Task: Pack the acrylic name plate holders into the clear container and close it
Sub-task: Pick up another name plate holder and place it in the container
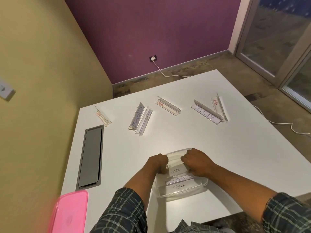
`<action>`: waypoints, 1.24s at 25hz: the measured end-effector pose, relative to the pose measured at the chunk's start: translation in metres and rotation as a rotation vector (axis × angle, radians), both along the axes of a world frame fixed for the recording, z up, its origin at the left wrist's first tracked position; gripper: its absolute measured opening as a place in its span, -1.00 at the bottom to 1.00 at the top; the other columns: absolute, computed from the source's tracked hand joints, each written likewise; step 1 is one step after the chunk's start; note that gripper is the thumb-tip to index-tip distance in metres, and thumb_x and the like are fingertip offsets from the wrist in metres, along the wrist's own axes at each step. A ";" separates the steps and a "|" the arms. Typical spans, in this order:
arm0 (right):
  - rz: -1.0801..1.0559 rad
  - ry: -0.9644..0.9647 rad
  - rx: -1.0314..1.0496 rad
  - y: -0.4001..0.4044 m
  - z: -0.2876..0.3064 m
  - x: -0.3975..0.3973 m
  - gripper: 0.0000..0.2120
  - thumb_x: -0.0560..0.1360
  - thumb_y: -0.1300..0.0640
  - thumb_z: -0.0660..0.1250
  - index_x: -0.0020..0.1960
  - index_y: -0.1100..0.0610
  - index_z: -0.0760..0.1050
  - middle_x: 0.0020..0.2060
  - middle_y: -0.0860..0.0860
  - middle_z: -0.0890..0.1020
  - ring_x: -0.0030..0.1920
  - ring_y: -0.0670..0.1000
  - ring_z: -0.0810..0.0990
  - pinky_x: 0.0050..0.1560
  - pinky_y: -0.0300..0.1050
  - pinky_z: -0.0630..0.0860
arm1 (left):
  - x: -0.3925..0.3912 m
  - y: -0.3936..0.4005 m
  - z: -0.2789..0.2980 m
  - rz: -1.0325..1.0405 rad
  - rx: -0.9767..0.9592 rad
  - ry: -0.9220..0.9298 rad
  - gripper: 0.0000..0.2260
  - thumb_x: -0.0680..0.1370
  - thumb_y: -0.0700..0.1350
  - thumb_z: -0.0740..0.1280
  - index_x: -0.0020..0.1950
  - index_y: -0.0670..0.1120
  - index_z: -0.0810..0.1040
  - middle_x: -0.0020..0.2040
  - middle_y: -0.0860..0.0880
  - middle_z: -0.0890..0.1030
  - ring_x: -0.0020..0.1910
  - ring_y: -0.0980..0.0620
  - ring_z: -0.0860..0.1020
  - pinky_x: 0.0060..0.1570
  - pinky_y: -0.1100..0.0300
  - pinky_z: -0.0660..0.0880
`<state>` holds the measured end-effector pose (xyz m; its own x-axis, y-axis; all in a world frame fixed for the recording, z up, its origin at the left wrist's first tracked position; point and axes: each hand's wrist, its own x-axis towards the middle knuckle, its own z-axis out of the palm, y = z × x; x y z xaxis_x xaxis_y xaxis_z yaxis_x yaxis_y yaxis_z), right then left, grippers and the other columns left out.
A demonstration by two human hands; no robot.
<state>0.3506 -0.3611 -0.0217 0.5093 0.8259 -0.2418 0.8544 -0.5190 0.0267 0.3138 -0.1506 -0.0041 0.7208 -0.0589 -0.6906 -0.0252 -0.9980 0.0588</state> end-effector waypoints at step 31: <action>0.068 0.252 0.293 0.092 0.044 0.107 -0.79 0.54 -0.12 0.29 0.08 -0.11 0.64 -0.20 -0.13 0.73 -0.20 -0.03 0.67 -0.19 -0.16 0.48 | 0.050 0.057 0.031 0.577 -0.640 -0.542 -0.79 0.38 -0.11 0.26 -0.39 -0.19 0.53 -0.46 -0.14 0.56 -0.43 -0.15 0.51 -0.35 -0.06 0.52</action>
